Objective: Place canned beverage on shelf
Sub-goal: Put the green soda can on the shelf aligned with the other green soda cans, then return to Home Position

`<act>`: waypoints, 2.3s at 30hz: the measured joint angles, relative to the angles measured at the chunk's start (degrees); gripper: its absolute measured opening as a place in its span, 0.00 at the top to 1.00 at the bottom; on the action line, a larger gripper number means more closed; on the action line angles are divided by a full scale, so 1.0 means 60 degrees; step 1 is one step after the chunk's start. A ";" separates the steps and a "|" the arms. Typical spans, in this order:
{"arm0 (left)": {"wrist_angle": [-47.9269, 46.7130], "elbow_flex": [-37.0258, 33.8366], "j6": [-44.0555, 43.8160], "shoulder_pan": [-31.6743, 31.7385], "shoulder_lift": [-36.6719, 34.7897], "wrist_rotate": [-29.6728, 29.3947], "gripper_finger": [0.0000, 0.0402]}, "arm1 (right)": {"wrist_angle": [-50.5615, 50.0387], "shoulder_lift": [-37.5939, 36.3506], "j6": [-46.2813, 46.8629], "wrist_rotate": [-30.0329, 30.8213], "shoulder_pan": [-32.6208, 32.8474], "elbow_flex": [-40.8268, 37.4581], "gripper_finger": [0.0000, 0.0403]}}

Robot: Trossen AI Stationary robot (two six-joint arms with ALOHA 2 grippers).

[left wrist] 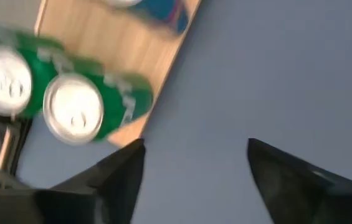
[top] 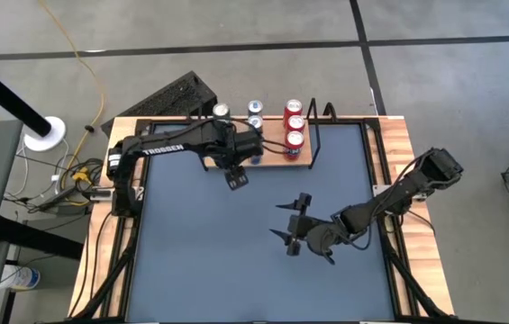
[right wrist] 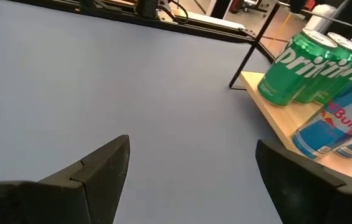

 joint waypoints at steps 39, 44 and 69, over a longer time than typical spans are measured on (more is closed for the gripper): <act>0.2968 -0.2570 0.0815 0.1625 0.0193 -0.0534 1.00 | 0.0042 0.0000 -0.0007 -0.0456 -0.0194 0.0000 0.15; 0.2935 -0.2641 0.0815 0.1626 0.0193 -0.0581 1.00 | 0.0045 0.0000 -0.0007 -0.0471 -0.0297 0.0000 0.15; 0.5023 -0.5026 0.1197 -0.1129 -0.4413 -0.1546 1.00 | -0.0692 -0.0795 -0.1086 -0.0503 -0.0311 0.0725 0.16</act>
